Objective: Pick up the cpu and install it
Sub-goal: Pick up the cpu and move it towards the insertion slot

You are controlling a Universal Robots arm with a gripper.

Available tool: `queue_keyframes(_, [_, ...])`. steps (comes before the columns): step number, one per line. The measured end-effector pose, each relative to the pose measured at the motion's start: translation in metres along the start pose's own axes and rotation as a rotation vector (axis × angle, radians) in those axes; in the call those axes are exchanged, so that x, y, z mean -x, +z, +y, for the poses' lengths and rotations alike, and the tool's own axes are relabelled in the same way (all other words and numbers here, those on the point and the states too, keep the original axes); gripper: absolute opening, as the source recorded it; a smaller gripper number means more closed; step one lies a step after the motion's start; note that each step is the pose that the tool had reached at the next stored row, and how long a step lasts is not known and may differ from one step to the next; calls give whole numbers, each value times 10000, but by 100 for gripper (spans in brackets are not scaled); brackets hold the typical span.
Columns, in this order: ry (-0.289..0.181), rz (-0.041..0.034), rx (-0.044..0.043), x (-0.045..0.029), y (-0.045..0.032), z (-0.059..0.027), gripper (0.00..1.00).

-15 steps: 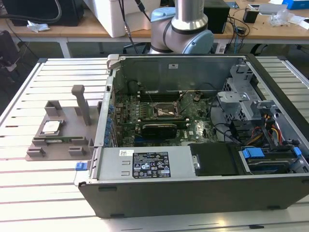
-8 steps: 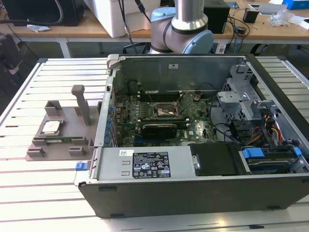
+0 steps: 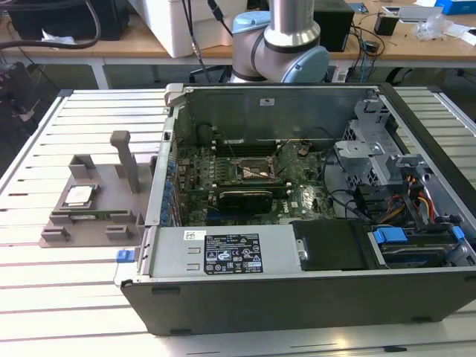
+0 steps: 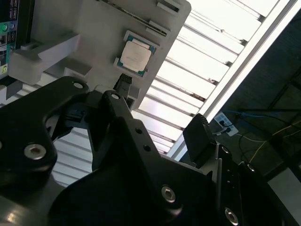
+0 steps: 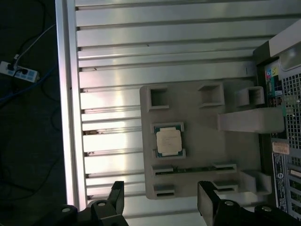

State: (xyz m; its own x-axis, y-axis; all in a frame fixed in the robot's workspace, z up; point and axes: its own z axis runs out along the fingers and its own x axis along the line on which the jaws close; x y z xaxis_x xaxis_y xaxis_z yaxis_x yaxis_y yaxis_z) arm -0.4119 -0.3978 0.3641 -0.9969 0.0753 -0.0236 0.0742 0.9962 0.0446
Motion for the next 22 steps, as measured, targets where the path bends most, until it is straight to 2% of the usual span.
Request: queue_keyframes(22, [0, 0, 0, 71, 330, -8, 72])
